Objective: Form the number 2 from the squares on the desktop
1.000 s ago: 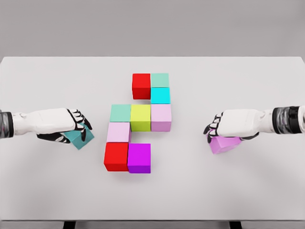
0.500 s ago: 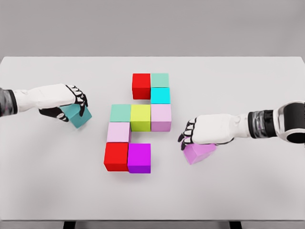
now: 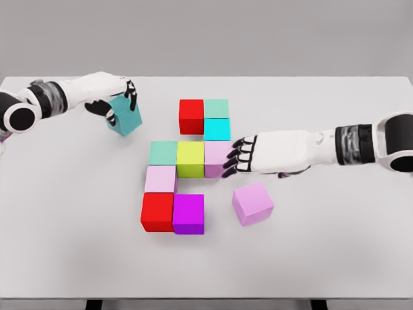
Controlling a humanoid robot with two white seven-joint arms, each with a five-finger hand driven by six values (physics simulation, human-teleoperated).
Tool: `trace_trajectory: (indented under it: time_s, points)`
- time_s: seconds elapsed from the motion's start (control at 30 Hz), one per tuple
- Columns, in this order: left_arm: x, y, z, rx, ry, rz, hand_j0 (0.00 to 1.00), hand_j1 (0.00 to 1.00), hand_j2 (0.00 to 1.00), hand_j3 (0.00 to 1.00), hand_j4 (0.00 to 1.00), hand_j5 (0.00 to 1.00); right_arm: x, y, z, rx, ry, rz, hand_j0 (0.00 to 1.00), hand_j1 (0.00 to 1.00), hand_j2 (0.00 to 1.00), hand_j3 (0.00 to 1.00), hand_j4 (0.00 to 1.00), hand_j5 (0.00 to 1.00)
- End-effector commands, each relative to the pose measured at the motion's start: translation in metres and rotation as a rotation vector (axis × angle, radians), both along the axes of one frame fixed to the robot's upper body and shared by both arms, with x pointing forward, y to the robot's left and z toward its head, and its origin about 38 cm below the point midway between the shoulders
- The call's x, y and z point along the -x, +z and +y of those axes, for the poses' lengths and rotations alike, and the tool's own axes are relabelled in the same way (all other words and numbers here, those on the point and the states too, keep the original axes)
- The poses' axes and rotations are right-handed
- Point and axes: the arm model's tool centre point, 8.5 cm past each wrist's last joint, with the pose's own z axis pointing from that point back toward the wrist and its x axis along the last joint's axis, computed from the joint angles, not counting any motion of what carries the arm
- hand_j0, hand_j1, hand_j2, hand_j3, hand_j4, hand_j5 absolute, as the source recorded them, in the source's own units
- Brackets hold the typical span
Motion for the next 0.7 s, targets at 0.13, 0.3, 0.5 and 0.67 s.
trace_trajectory:
  time_s: [0.13,0.3,0.5,0.67]
  points:
    - [-0.013,-0.001,-0.015,0.068,0.110,0.098,0.35,0.35,0.35,0.35,0.35,0.35,0.003,0.023,-0.092,0.092,-0.199,-0.001,1.00,1.00,1.00,1.00,1.00,1.00]
    - [-0.021,0.000,-0.029,0.101,0.222,0.138,0.35,0.35,0.35,0.35,0.35,0.35,0.021,-0.004,-0.115,0.156,-0.236,0.081,1.00,1.00,1.00,1.00,1.00,1.00]
    - [-0.024,0.004,-0.038,0.111,0.233,0.137,0.35,0.35,0.35,0.35,0.35,0.35,0.031,-0.030,-0.103,0.150,-0.203,0.136,1.00,1.00,1.00,1.00,1.00,1.00]
    - [-0.026,0.007,-0.053,0.124,0.213,0.135,0.36,0.36,0.36,0.36,0.36,0.36,0.029,-0.036,-0.085,0.113,-0.167,0.144,1.00,1.00,1.00,1.00,1.00,1.00]
